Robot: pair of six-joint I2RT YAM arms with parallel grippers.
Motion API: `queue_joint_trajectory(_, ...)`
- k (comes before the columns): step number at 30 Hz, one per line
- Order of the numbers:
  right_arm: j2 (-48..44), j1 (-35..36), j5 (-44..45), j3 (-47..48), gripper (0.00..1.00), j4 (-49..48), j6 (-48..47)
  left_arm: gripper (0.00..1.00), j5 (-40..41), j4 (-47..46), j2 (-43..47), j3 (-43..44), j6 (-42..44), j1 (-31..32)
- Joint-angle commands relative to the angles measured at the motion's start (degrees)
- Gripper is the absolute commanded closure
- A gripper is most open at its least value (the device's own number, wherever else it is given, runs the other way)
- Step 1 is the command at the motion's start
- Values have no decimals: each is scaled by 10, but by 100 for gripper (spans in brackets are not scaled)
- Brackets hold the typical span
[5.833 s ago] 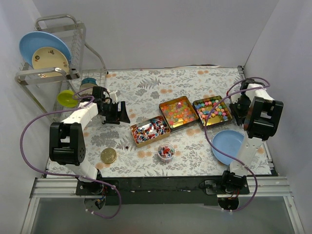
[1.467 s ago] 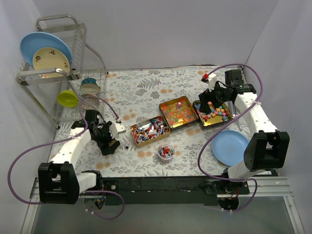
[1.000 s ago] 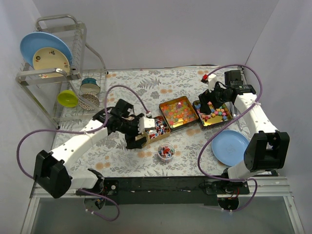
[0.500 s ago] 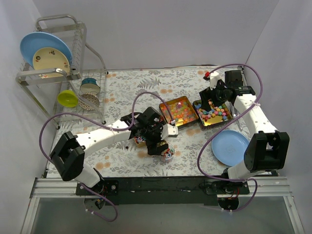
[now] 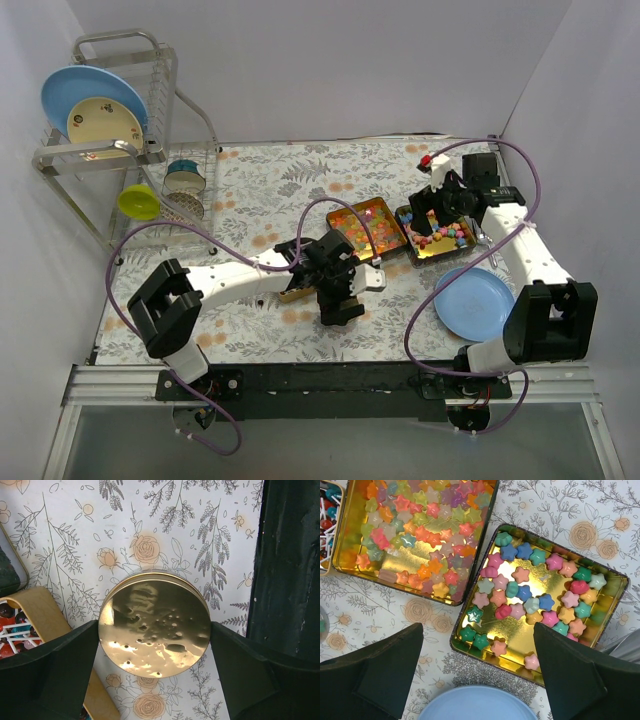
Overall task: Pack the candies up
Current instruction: Close the bottle lid on the packing bottle.
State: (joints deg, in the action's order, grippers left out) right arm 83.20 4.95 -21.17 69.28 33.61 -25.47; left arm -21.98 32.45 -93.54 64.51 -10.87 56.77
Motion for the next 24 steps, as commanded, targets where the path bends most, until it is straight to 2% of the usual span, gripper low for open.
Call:
queue_joint_trajectory(1,-37,0,-18,-16,2,-21,1,11,14,-5,9,13,-7,11)
queue_joint_trajectory(10,-46,-1,-13,-25,2,-21,2,2,42,-9,12,25,-20,17)
queue_joint_trajectory(16,-37,-3,-5,-9,2,-10,3,2,56,5,75,14,-20,15)
queue_joint_trajectory(20,-28,-2,-34,16,2,10,-12,2,47,7,128,-25,-34,4)
queue_joint_trajectory(24,-17,3,-100,37,2,44,-36,2,24,-5,190,-93,-60,-10)
